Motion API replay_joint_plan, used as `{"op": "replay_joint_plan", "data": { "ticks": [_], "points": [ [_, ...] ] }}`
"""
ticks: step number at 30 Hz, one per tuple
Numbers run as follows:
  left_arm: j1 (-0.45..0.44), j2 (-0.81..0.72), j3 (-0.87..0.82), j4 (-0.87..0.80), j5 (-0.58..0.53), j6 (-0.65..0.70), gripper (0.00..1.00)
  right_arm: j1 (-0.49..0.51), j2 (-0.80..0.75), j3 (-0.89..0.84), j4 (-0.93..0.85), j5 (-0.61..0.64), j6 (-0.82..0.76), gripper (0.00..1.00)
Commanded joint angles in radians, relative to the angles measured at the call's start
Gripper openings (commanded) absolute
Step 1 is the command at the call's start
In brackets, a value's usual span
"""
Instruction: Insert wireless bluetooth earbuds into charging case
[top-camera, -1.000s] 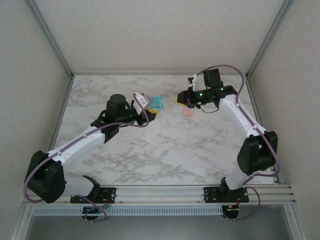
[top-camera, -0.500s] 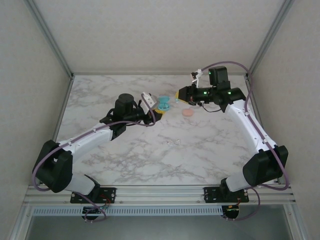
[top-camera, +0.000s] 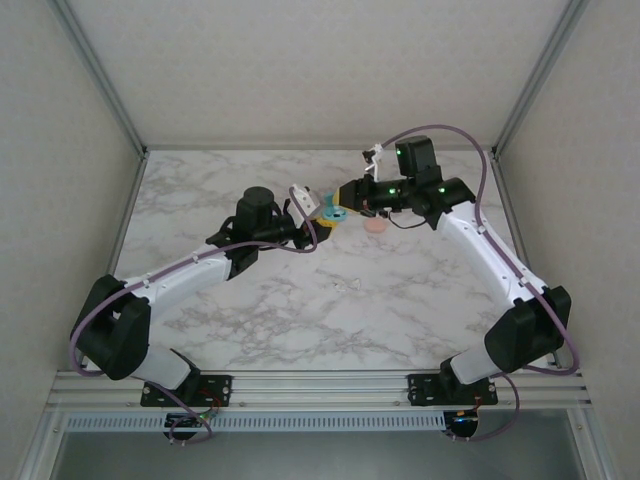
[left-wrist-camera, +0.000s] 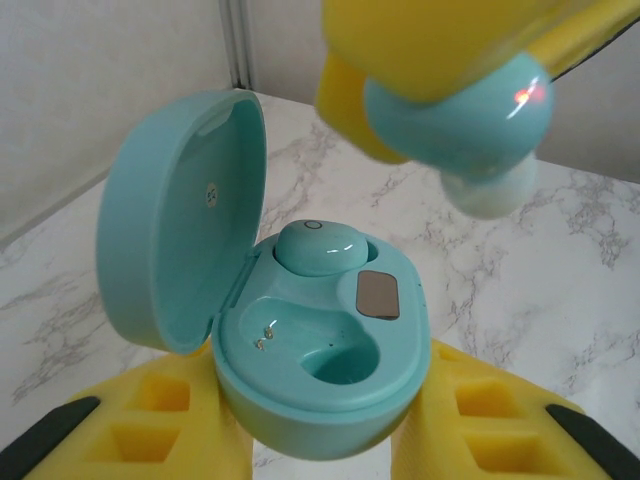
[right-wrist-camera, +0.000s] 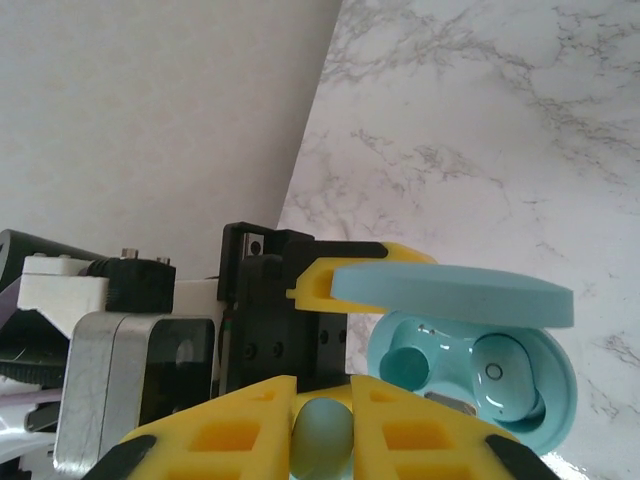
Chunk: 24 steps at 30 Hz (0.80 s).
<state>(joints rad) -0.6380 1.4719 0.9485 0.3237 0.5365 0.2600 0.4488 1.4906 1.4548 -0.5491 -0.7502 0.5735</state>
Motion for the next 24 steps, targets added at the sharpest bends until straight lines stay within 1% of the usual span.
{"op": "replay_joint_plan", "data": {
  "ticks": [1,11,24],
  "points": [
    [-0.011,0.008,0.032,0.053,0.000,-0.019,0.24,0.020,0.010,0.015,0.034,0.041,0.017,0.19],
    [-0.017,0.004,0.035,0.058,-0.001,-0.028,0.24,0.040,0.020,-0.001,0.073,0.078,0.050,0.20],
    [-0.020,0.002,0.029,0.092,-0.035,-0.051,0.23,0.051,0.023,-0.006,0.054,0.115,0.037,0.20]
  ]
}}
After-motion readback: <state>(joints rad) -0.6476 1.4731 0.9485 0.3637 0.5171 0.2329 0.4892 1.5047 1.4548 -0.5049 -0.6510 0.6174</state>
